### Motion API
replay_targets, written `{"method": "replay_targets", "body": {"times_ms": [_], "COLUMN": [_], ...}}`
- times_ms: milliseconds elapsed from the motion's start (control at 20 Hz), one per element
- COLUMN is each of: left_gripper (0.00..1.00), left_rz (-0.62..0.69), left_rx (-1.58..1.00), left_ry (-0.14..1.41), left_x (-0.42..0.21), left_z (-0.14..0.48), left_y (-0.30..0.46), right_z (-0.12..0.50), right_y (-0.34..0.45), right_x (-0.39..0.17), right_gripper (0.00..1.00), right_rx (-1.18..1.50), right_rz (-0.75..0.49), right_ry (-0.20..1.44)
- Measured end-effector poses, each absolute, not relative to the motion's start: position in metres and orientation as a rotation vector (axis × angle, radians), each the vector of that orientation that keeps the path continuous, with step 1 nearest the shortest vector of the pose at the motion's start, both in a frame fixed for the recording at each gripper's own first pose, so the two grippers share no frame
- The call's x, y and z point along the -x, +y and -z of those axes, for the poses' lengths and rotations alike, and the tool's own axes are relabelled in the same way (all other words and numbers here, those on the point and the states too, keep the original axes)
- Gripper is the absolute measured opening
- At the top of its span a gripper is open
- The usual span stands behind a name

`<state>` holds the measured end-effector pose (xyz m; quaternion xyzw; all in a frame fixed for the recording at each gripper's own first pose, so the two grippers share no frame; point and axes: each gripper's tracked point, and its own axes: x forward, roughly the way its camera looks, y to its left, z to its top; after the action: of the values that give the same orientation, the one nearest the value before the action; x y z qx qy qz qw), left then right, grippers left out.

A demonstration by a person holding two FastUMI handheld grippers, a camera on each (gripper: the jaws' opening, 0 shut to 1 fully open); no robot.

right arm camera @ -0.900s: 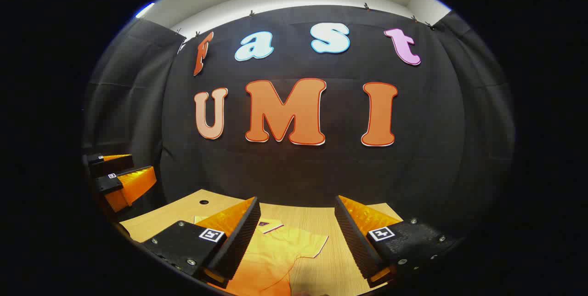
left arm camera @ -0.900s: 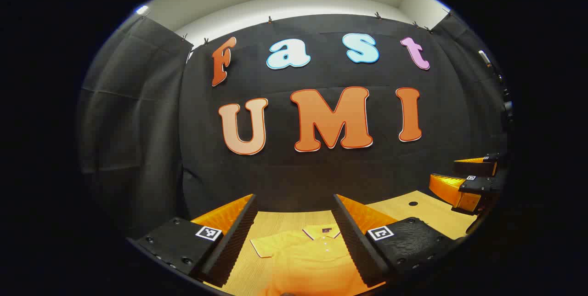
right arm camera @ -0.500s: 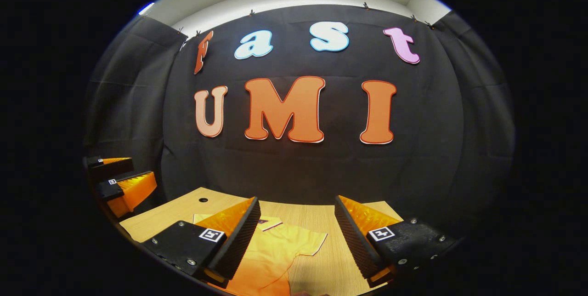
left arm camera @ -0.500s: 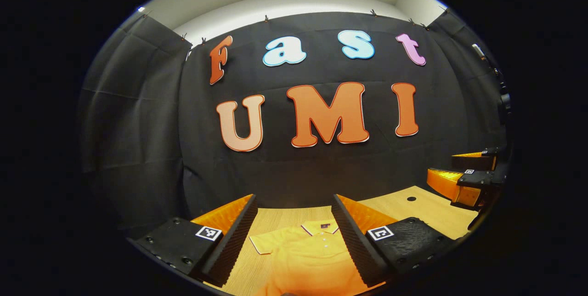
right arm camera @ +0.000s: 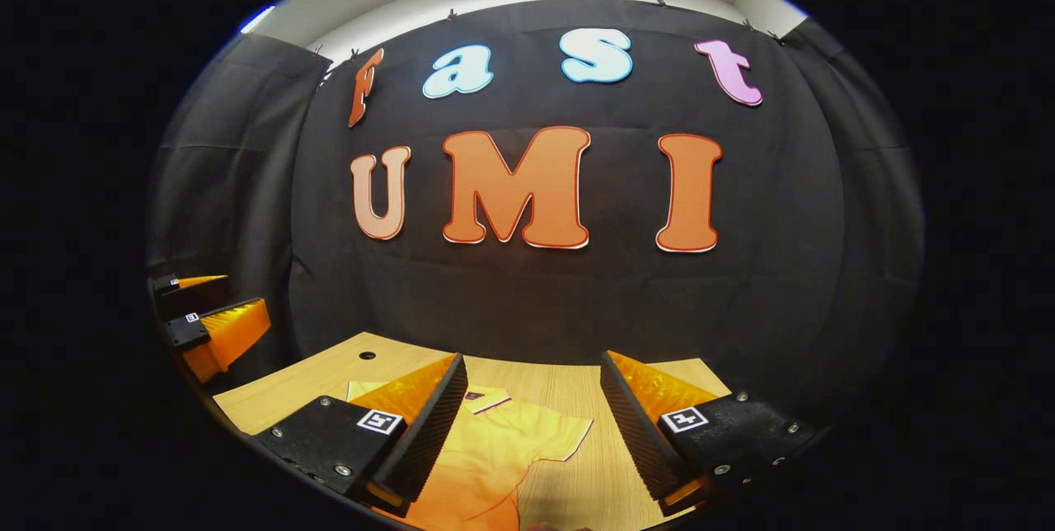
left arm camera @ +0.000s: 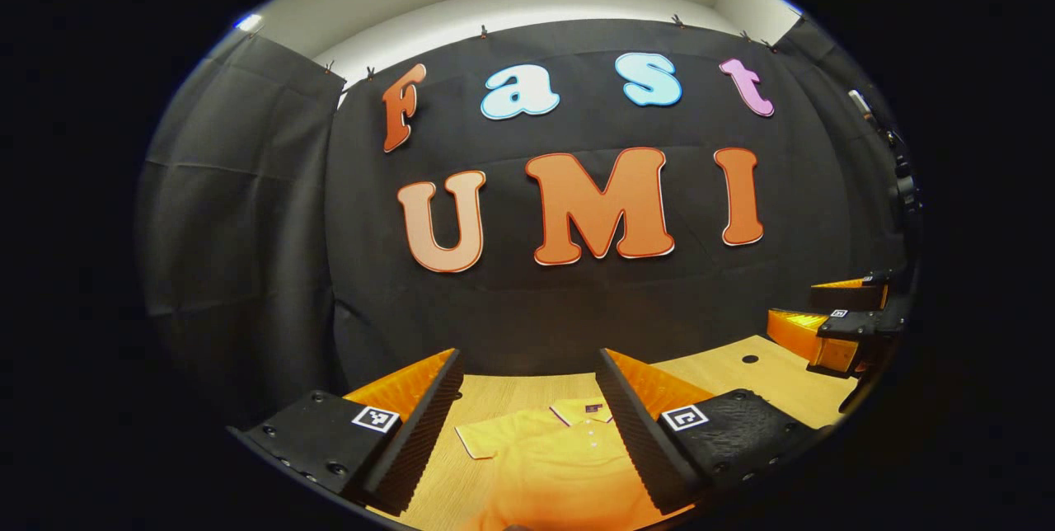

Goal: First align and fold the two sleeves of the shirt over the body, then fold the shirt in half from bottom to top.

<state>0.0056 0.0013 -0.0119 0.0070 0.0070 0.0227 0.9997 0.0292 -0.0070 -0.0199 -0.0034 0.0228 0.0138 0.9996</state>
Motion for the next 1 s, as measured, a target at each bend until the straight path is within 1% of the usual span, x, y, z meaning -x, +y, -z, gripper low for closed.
{"method": "replay_targets", "body": {"times_ms": [200,400,600,800,850,900,1000], "left_gripper": [0.99,1.00,1.00,0.99,1.00,0.98,0.98], "left_rz": [-0.085,-0.122,-0.166,-0.165,-0.156,-0.143,-0.118], "left_rx": [-0.028,-0.031,-0.048,-0.057,-0.065,-0.070,-0.077], "left_ry": [0.027,0.066,0.079,0.085,0.081,0.080,0.083], "left_x": [-0.011,-0.004,0.006,0.001,-0.004,-0.009,-0.021], "left_z": [0.016,0.021,0.023,0.026,0.026,0.028,0.030], "left_y": [0.009,0.018,0.027,0.040,0.043,0.048,0.059], "right_z": [0.054,0.116,0.153,0.183,0.194,0.203,0.219], "right_y": [-0.030,-0.048,-0.060,-0.067,-0.069,-0.070,-0.069], "right_x": [-0.064,-0.096,-0.122,-0.143,-0.146,-0.152,-0.158], "right_gripper": [0.98,0.98,0.99,0.99,0.98,0.98,0.98], "right_rx": [0.004,-0.013,-0.025,-0.059,-0.048,-0.042,-0.056], "right_rz": [0.001,0.021,0.037,0.080,0.096,0.111,0.131], "right_ry": [0.152,0.337,0.449,0.572,0.606,0.633,0.703]}}
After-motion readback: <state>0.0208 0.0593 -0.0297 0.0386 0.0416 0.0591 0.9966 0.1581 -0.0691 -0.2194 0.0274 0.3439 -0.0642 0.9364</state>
